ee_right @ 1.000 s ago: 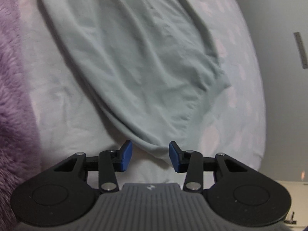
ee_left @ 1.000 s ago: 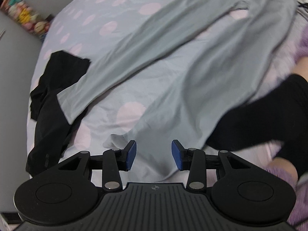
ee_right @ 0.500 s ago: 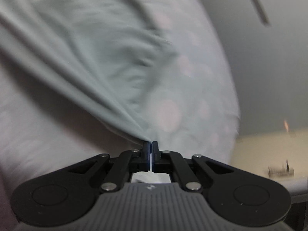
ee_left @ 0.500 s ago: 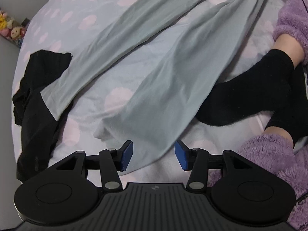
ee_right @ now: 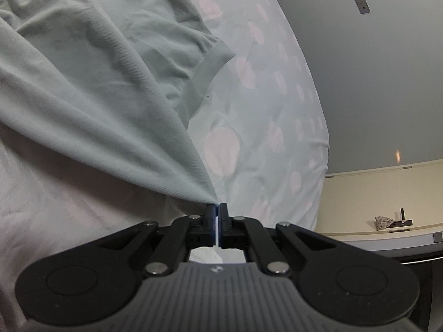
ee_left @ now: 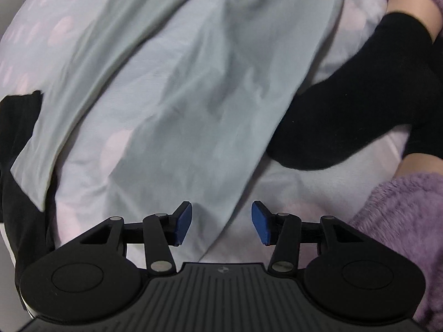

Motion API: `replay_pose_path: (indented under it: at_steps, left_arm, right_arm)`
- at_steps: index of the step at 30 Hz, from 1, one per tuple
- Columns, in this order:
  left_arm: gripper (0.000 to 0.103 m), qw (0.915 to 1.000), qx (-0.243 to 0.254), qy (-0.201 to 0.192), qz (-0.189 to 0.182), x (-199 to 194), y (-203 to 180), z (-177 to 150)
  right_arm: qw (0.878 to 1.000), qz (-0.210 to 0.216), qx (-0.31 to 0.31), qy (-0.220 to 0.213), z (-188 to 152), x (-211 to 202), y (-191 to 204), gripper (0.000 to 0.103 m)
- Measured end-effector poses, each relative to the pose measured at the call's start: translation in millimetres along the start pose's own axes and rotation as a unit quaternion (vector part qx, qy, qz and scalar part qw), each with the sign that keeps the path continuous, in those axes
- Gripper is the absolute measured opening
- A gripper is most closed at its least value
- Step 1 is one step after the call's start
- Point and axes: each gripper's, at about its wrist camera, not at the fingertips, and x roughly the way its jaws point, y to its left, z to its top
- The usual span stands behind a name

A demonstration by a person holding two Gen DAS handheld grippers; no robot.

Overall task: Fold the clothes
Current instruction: 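Pinch the shirt hem with the right gripper while the left gripper pinches the hem corner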

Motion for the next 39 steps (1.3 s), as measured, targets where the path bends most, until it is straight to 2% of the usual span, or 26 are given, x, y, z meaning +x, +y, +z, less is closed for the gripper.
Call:
replay_pose_path:
  at_steps: [1, 3, 4, 5, 8, 12, 15, 17, 21, 23, 25, 26, 27, 30, 34, 39]
  left_arm:
    - [0.033, 1.0000, -0.005, 0.004, 0.003, 5, -1, 2]
    - [0.021, 0.9997, -0.022, 0.001, 0.007, 6, -1, 2]
    - [0.002, 0.9995, -0.027, -0.002, 0.015, 4, 0, 1]
    - [0.000, 0.9990, -0.037, -0.011, 0.023, -2, 4, -2]
    - [0.000, 0.9952, -0.075, -0.041, 0.047, -29, 17, -15]
    - [0.000, 0.9838, -0.128, -0.087, 0.091, -77, 34, -43]
    - [0.000, 0.9737, -0.159, -0.103, 0.127, -106, 37, -64]
    - [0.000, 0.9700, -0.175, -0.107, 0.131, -116, 38, -76]
    - [0.000, 0.9720, -0.168, -0.090, 0.138, -109, 26, -85]
    - [0.000, 0.9719, -0.164, -0.087, 0.145, -106, 22, -81]
    - [0.000, 0.9705, -0.166, -0.090, 0.150, -105, 19, -77]
    - [0.000, 0.9701, -0.167, -0.091, 0.151, -105, 18, -77]
    - [0.000, 0.9697, -0.169, -0.091, 0.152, -105, 17, -77]
    - [0.000, 0.9691, -0.173, -0.087, 0.152, -105, 17, -75]
    - [0.000, 0.9695, -0.178, -0.082, 0.148, -100, 18, -75]
    - [0.000, 0.9706, -0.183, -0.071, 0.140, -94, 21, -74]
  right_arm:
    - [1.000, 0.000, -0.001, 0.000, 0, 1, 2, 0.001]
    - [1.000, 0.001, -0.001, -0.003, -1, -1, 2, 0.001]
    - [1.000, 0.002, -0.001, -0.003, -2, -1, 3, 0.001]
    - [1.000, 0.003, -0.003, -0.004, -3, -3, 4, 0.001]
    - [1.000, 0.004, -0.010, -0.010, -6, -10, 6, 0.001]
    - [1.000, 0.004, -0.013, -0.018, -12, -24, 7, 0.001]
    - [1.000, -0.004, -0.021, -0.015, -19, -37, 9, 0.000]
    - [1.000, 0.001, -0.024, -0.014, -25, -46, 10, 0.000]
    - [0.999, 0.048, -0.013, -0.021, -34, -59, 13, 0.000]
    - [0.995, 0.091, -0.012, -0.049, -34, -68, 14, 0.001]
    - [0.987, 0.133, -0.040, -0.077, -32, -79, 19, 0.006]
    - [0.982, 0.154, -0.054, -0.091, -31, -84, 21, 0.015]
    - [0.979, 0.156, -0.079, -0.100, -29, -87, 25, 0.023]
    - [0.969, 0.171, -0.134, -0.117, -19, -88, 28, 0.024]
    - [0.958, 0.217, -0.152, -0.112, 5, -71, 24, 0.024]
    - [0.943, 0.249, -0.203, -0.088, 26, -42, 37, 0.033]
